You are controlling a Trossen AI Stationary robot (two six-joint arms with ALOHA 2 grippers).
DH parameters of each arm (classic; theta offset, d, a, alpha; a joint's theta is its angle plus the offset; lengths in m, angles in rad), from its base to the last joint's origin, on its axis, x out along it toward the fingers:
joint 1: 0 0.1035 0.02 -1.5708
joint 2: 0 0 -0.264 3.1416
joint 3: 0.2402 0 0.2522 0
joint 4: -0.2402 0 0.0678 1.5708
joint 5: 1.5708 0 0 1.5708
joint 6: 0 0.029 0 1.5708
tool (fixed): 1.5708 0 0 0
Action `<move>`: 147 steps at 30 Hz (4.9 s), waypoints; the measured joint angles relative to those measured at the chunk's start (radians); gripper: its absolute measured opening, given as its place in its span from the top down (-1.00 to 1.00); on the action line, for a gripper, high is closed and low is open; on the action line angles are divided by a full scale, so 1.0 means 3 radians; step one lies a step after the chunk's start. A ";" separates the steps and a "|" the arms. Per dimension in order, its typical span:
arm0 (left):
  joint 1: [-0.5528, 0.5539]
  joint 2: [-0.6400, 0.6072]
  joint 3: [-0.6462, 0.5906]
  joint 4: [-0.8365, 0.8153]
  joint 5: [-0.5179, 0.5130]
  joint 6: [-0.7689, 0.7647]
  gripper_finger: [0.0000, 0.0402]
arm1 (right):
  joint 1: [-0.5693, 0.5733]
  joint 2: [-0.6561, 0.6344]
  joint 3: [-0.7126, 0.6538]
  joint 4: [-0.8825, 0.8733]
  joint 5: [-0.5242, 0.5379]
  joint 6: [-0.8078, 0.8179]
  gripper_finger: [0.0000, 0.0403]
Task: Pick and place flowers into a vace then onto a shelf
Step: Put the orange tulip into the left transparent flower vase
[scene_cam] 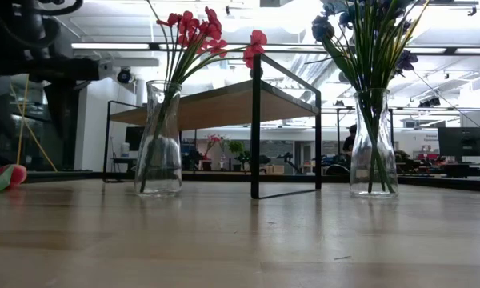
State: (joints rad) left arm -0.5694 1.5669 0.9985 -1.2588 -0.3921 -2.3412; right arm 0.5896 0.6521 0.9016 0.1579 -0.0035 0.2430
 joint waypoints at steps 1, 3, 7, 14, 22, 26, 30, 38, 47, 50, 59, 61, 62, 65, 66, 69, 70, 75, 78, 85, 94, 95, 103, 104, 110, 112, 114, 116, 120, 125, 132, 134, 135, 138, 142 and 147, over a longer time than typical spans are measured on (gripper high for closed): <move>0.0000 0.0000 0.0000 -0.0032 0.0108 -0.0102 -0.59 | 0.0000 0.0000 0.0000 -0.0001 0.0000 0.0005 0.45; -0.0001 0.0000 0.0000 -0.0120 0.0373 -0.0321 -0.62 | 0.0000 0.0000 0.0000 0.0001 -0.0001 0.0029 0.45; -0.0001 0.0000 0.0000 -0.0171 0.0737 -0.0515 -0.66 | 0.0000 -0.0001 0.0000 0.0000 -0.0001 0.0031 0.45; 0.0024 0.0068 0.0000 -0.0097 0.0742 -0.0580 -0.63 | 0.0000 -0.0001 0.0000 -0.0001 -0.0001 0.0031 0.45; 0.0130 0.0129 -0.0388 0.0622 0.0762 -0.0589 -0.65 | 0.0000 0.0000 0.0000 -0.0001 -0.0001 0.0035 0.45; 0.0137 0.0130 -0.0624 0.1001 0.0762 -0.0590 -0.64 | 0.0000 0.0000 0.0000 0.0001 -0.0001 0.0034 0.45; 0.0137 0.0112 -0.0749 0.1156 0.0748 -0.0590 -0.62 | 0.0000 0.0000 0.0000 0.0001 -0.0001 0.0034 0.45; 0.0154 0.0120 -0.0746 0.1156 0.0592 -0.0466 -0.65 | 0.0000 0.0000 0.0000 0.0002 0.0001 0.0015 0.45; 0.0155 0.0125 -0.0749 0.1161 0.0612 -0.0439 -0.66 | 0.0000 0.0000 0.0000 0.0001 0.0018 0.0008 0.45; 0.0155 0.0125 -0.0752 0.1164 0.0610 -0.0492 -0.66 | 0.0000 0.0000 0.0000 0.0001 0.0042 0.0008 0.45; 0.0156 0.0126 -0.0757 0.1183 0.0593 -0.0637 -0.66 | 0.0000 0.0000 0.0000 0.0002 0.0040 0.0008 0.45; 0.0157 0.0126 -0.0758 0.1190 0.0592 -0.0645 -0.66 | 0.0000 0.0000 0.0000 0.0002 0.0040 0.0008 0.45; 0.0158 0.0126 -0.0758 0.1194 0.0592 -0.0648 -0.66 | 0.0000 0.0000 0.0000 0.0002 0.0040 0.0008 0.45; 0.0159 0.0126 -0.0758 0.1220 0.0566 -0.0651 -0.66 | -0.0001 0.0000 0.0000 0.0001 0.0040 0.0008 0.45; 0.0159 0.0126 -0.0759 0.1231 0.0550 -0.0651 -0.66 | -0.0001 0.0000 0.0000 0.0002 0.0040 0.0007 0.45; 0.0158 0.0126 -0.0760 0.1241 0.0511 -0.0650 -0.66 | 0.0000 0.0000 0.0000 0.0001 0.0040 0.0007 0.45; 0.0158 0.0126 -0.0760 0.1239 0.0510 -0.0651 -0.66 | 0.0000 0.0000 0.0000 0.0002 0.0040 0.0007 0.45; 0.0158 0.0129 -0.0758 0.1208 0.0505 -0.0658 -0.66 | 0.0000 0.0001 0.0001 0.0001 0.0039 0.0007 0.45; 0.0158 0.0128 -0.0758 0.1207 0.0524 -0.0662 -0.66 | 0.0000 0.0001 0.0000 0.0001 0.0039 0.0007 0.45; 0.0158 0.0130 -0.0758 0.1192 0.0533 -0.0673 -0.66 | -0.0001 0.0001 0.0000 0.0001 0.0039 0.0007 0.45; 0.0158 0.0130 -0.0757 0.1178 0.0537 -0.0675 -0.65 | 0.0000 0.0001 0.0000 0.0001 0.0039 0.0007 0.45; 0.0158 0.0130 -0.0757 0.1176 0.0539 -0.0676 -0.64 | 0.0000 0.0001 0.0000 0.0001 0.0039 0.0007 0.45; 0.0158 0.0130 -0.0760 0.1175 0.0489 -0.0678 -0.26 | -0.0001 0.0001 0.0000 0.0001 0.0077 -0.0019 0.45; 0.0158 0.0130 -0.0760 0.1178 0.0465 -0.0678 -0.20 | 0.0000 0.0001 0.0000 0.0001 0.0086 -0.0040 0.45; 0.0159 0.0130 -0.0763 0.1224 0.0324 -0.0689 0.10 | 0.0000 0.0001 0.0000 0.0001 0.0098 -0.0067 0.45; 0.0177 0.0130 -0.0764 0.1244 0.0310 -0.0689 0.20 | -0.0001 0.0001 0.0000 0.0001 0.0102 -0.0067 0.45; 0.0207 0.0130 -0.0764 0.1265 0.0311 -0.0689 0.29 | -0.0001 0.0001 0.0000 0.0001 0.0102 -0.0067 0.45; 0.0251 0.0130 -0.0764 0.1287 0.0312 -0.0688 0.39 | -0.0001 0.0001 0.0000 0.0002 0.0102 -0.0066 0.45; 0.0352 0.0129 -0.0763 0.1352 0.0317 -0.0666 0.59 | 0.0000 0.0001 0.0000 0.0002 0.0102 -0.0064 0.45; 0.0400 0.0128 -0.0763 0.1445 0.0206 -0.0543 0.89 | -0.0001 0.0001 0.0000 0.0002 0.0102 -0.0062 0.45; 0.0395 0.0134 -0.0739 0.1505 0.0053 -0.0510 0.87 | -0.0001 0.0001 0.0000 0.0003 0.0101 -0.0055 0.45; 0.0394 0.0142 -0.0684 0.1421 0.0076 -0.0468 0.90 | 0.0000 0.0001 0.0000 0.0002 0.0101 -0.0055 0.45; 0.0393 0.0148 -0.0647 0.1363 0.0077 -0.0434 0.90 | -0.0001 0.0001 0.0000 0.0002 0.0101 -0.0054 0.45; 0.0392 0.0145 -0.0493 0.1085 0.0078 -0.0412 0.90 | -0.0001 0.0001 0.0000 0.0002 0.0100 -0.0054 0.45; 0.0390 0.0145 -0.0189 0.0582 0.0089 -0.0379 0.90 | 0.0000 0.0001 0.0000 0.0002 0.0100 -0.0054 0.45; 0.0387 0.0141 0.0351 -0.0269 0.0100 -0.0321 0.90 | -0.0001 0.0000 0.0000 0.0001 0.0075 -0.0054 0.45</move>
State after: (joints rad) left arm -0.4533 1.6093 1.1039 -1.3394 -0.3620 -2.4376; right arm 0.5892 0.6521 0.9016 0.1581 0.0190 0.2268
